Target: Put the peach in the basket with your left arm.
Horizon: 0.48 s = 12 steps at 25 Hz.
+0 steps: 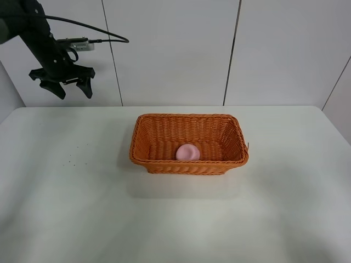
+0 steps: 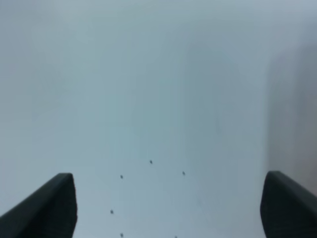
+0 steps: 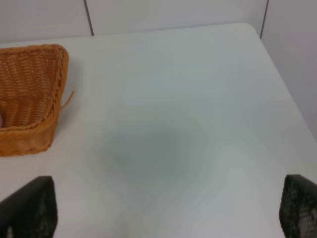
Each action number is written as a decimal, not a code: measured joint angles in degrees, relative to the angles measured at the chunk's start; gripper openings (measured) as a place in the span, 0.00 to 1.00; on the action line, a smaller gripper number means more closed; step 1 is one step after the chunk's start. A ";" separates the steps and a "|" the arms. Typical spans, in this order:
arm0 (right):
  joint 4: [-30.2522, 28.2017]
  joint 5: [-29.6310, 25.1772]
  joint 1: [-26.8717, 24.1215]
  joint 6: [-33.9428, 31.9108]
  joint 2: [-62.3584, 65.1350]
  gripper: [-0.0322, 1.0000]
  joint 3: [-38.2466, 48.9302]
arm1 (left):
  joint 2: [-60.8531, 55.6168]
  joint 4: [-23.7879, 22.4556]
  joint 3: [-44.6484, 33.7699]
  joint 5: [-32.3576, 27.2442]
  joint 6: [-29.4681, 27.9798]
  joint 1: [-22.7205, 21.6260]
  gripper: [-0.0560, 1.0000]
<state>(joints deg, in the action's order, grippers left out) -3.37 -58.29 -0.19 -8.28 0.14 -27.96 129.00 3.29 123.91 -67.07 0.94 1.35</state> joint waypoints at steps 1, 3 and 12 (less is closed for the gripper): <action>0.00 0.00 0.00 0.00 0.00 0.70 0.00 | -1.30 0.20 -1.15 0.00 0.00 0.00 0.86; 0.00 0.00 0.00 0.00 0.00 0.70 0.00 | -5.14 0.54 -4.87 0.00 0.04 0.00 0.86; 0.00 0.00 0.00 0.00 0.00 0.70 0.00 | -32.40 0.67 -36.47 0.11 0.77 0.00 0.86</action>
<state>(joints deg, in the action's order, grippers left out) -3.37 -58.29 -0.19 -8.28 0.14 -27.96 96.59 3.96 87.44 -66.97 1.72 1.35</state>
